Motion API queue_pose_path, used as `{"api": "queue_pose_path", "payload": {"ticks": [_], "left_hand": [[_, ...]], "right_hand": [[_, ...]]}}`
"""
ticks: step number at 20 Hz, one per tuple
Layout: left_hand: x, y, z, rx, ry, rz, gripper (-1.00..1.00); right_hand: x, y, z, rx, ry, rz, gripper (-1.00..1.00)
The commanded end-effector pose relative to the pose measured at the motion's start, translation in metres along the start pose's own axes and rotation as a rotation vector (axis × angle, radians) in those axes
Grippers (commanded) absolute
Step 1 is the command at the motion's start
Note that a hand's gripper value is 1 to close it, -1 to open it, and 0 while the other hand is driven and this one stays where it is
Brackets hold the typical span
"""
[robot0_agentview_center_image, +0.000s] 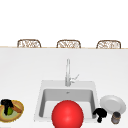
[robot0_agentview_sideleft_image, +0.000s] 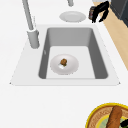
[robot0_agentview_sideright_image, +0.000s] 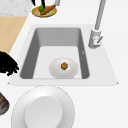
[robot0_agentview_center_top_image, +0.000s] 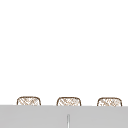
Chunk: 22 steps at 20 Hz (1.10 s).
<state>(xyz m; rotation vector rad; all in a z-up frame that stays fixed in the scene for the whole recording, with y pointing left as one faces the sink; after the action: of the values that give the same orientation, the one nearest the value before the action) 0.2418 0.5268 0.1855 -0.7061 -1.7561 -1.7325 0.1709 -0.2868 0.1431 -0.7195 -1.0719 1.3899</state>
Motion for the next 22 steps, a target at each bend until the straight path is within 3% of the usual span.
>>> {"api": "queue_pose_path", "payload": {"ticks": [1,4,7,8,9,10,13,17,22], "left_hand": [[0.003,-0.003,0.001,-0.005,0.004,0.001,1.00],[0.007,-0.001,0.000,0.007,0.014,-0.055,1.00],[0.008,-0.002,-0.001,0.039,0.022,-0.077,1.00],[0.006,-0.006,-0.002,0.042,0.024,-0.080,-1.00],[0.004,-0.015,-0.003,0.079,0.023,-0.105,-1.00],[0.000,-0.021,-0.003,0.085,0.024,-0.116,-1.00],[-0.002,-0.035,0.001,0.073,0.016,-0.116,-1.00],[-0.009,-0.050,0.006,0.059,0.027,-0.078,-1.00],[-0.016,-0.058,0.007,0.030,0.039,-0.118,-1.00]], "right_hand": [[0.000,0.000,0.000,0.000,0.000,0.000,0.00],[0.000,0.000,0.000,0.000,0.000,0.000,0.00],[0.000,0.000,0.000,0.000,0.000,0.000,0.00],[0.000,0.000,0.000,0.000,0.000,0.000,0.00],[0.000,0.000,0.000,0.000,0.000,0.000,0.00],[0.000,0.000,0.000,0.000,0.000,0.000,0.00],[0.000,0.000,0.000,0.000,0.000,0.000,0.00],[0.000,0.000,0.000,0.000,0.000,0.000,0.00],[0.000,0.000,0.000,0.000,0.000,0.000,0.00]]}}
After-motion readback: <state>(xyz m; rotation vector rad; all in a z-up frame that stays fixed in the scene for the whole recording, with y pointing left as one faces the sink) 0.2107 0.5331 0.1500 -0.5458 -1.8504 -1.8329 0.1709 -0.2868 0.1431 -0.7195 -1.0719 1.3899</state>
